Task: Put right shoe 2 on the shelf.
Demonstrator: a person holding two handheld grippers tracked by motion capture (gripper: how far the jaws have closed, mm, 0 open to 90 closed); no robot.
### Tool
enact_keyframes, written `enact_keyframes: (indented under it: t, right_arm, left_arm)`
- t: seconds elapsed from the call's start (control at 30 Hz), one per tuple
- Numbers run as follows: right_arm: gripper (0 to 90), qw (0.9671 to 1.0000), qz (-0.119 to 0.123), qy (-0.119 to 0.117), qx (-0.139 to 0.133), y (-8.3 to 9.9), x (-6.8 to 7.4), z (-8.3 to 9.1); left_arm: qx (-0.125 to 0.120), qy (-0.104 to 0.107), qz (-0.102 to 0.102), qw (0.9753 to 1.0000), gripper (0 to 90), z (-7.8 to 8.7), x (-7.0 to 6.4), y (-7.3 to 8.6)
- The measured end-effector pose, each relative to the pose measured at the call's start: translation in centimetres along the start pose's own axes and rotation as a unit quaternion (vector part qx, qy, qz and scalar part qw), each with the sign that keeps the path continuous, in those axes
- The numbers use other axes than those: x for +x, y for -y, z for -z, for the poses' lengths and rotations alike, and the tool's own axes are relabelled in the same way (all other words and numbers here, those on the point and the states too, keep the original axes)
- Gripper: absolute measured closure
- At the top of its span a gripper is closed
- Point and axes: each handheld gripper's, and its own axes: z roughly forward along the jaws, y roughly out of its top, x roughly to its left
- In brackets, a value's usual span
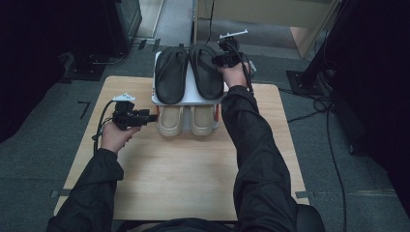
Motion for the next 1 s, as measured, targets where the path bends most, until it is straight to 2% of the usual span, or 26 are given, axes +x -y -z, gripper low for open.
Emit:
enact_keyframes:
  t: [0.07, 0.23, 0.3, 0.4, 0.5, 0.6, 0.7, 0.73, 0.8, 0.93, 1.0]
  right_arm:
    - [66.0, 0.9999, -0.006, -0.010, 0.000, 0.0, -0.1, 0.4]
    - [67.0, 0.9992, 0.020, -0.027, -0.020, 0.0, -0.6, 2.1]
    - [68.0, 0.9983, 0.029, -0.041, -0.029, 0.1, -0.9, 2.7]
    - [71.4, 0.9976, 0.053, -0.033, -0.028, 0.5, -1.3, 3.3]
    - [74.0, 0.9974, 0.057, -0.027, -0.034, 1.1, -1.9, 3.7]
    - [75.1, 0.9976, 0.056, -0.021, -0.035, 1.6, -2.6, 3.8]
    - [75.2, 0.9982, 0.051, -0.019, -0.022, 2.0, -3.0, 3.5]
    - [75.2, 0.9981, 0.051, -0.021, -0.028, 2.4, -3.0, 3.4]
    - [75.1, 0.9972, 0.060, -0.019, -0.040, 3.0, -3.0, 3.1]
    - [72.9, 0.9973, 0.068, -0.015, -0.022, 3.6, -2.9, 2.1]
    - [72.5, 0.9962, 0.078, -0.015, -0.036, 3.9, -2.8, 1.9]
  left_arm:
    - [-0.001, -0.002, 0.000, 1.0000, 45.4, 0.0, 0.0, 0.0]
    - [-0.004, -0.002, 0.001, 1.0000, 45.5, 0.1, 0.1, 0.0]
    - [-0.004, -0.004, 0.000, 1.0000, 45.5, 0.1, 0.0, 0.0]
    - [-0.003, -0.006, -0.001, 1.0000, 45.5, 0.1, 0.1, 0.0]
    - [-0.003, -0.006, -0.002, 1.0000, 45.5, 0.2, 0.1, 0.0]
    - [-0.003, -0.006, -0.002, 1.0000, 45.4, 0.2, 0.1, 0.0]
    - [-0.002, -0.007, -0.002, 1.0000, 45.4, 0.1, 0.1, 0.0]
    - [-0.002, -0.007, -0.002, 1.0000, 45.4, 0.2, 0.1, 0.0]
    - [-0.002, -0.007, -0.002, 1.0000, 45.4, 0.2, 0.1, 0.0]
    - [-0.001, -0.007, -0.002, 1.0000, 45.4, 0.2, 0.2, 0.1]
    - [-0.001, -0.007, -0.002, 1.0000, 45.4, 0.2, 0.2, 0.1]
